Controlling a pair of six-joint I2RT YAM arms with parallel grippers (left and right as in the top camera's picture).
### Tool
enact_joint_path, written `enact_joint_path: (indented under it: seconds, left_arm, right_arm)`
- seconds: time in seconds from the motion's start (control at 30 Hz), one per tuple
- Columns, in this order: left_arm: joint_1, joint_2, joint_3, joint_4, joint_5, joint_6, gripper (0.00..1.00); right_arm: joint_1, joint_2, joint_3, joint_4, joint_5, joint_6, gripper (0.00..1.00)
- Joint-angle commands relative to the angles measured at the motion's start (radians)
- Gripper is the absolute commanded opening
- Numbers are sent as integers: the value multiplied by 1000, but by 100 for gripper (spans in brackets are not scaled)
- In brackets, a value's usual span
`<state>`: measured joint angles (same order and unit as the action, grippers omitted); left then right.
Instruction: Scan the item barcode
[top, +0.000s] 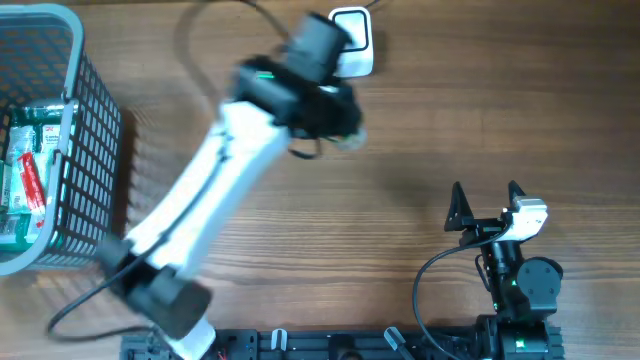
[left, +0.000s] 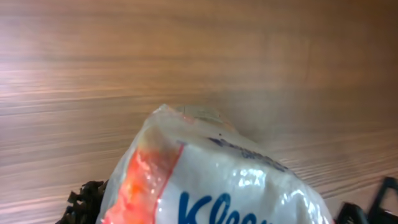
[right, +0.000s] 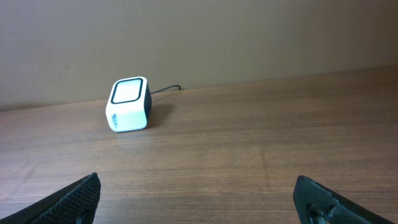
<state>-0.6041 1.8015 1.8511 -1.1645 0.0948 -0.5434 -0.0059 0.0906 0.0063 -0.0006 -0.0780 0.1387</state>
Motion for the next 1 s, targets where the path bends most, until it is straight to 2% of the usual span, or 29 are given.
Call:
enact_joint_path:
  seconds: [0.0, 0.2, 0.33, 0.73, 0.77, 0.9, 0.97]
  left_arm:
    - [-121, 107, 11, 66, -56, -81, 39]
    - [-233, 264, 11, 160, -61, -97, 38]
    - [-288, 331, 11, 189, -122, -97, 38]
    - [-374, 422, 11, 257, -161, -93, 52]
    - [-377, 427, 11, 260, -160, -93, 55]
    - [-373, 424, 11, 259, -160, -93, 88]
    - [-369, 416, 14, 255, -158, -84, 90]
  right_arm:
    - [-5, -2, -1, 2, 10, 19, 100]
    - [-5, -2, -1, 2, 10, 19, 100]
    - [-5, -2, -1, 2, 10, 19, 100]
    - [-5, -2, -1, 2, 10, 19, 100]
    - [-5, -2, -1, 2, 10, 19, 100]
    - [-5, -2, -1, 2, 10, 19, 100]
    - [-5, -2, -1, 2, 10, 19, 100]
